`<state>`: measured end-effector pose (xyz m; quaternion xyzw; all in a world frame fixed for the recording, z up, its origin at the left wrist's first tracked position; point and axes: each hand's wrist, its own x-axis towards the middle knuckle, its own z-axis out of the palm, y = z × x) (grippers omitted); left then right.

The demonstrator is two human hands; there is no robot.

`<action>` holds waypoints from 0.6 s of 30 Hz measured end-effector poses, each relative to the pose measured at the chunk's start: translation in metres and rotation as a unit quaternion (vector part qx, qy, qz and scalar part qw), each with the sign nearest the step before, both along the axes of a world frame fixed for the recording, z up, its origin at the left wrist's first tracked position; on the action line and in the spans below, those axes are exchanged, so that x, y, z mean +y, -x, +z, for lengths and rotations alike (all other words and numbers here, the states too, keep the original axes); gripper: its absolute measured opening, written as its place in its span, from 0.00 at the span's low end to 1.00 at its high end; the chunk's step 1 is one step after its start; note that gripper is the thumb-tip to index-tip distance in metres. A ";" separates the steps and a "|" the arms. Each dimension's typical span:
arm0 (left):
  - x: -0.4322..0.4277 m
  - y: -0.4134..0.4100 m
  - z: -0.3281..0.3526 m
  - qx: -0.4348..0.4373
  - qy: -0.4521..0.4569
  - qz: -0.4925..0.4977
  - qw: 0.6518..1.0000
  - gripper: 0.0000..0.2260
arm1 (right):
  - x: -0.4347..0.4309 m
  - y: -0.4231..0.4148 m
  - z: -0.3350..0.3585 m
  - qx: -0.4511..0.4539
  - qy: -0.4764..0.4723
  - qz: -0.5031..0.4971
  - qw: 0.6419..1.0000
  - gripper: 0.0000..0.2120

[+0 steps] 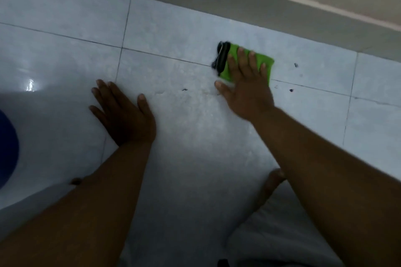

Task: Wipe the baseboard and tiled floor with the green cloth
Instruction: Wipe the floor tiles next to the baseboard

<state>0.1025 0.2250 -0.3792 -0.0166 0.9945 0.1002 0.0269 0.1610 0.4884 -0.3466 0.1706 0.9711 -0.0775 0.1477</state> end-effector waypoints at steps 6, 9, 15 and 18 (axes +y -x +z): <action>0.020 -0.026 -0.005 -0.023 0.026 -0.007 0.999 0.34 | 0.022 0.010 -0.001 -0.023 0.019 0.024 0.999 0.36; 0.019 -0.025 -0.004 -0.014 0.022 -0.010 1.000 0.34 | 0.066 0.025 0.001 -0.032 0.013 0.003 0.999 0.35; 0.020 -0.025 -0.001 -0.021 0.015 -0.008 1.000 0.34 | 0.038 -0.030 -0.002 0.010 -0.018 -0.040 0.999 0.39; 0.019 -0.026 0.000 -0.031 0.010 -0.013 0.999 0.35 | 0.026 -0.021 0.000 -0.016 -0.010 -0.025 1.000 0.40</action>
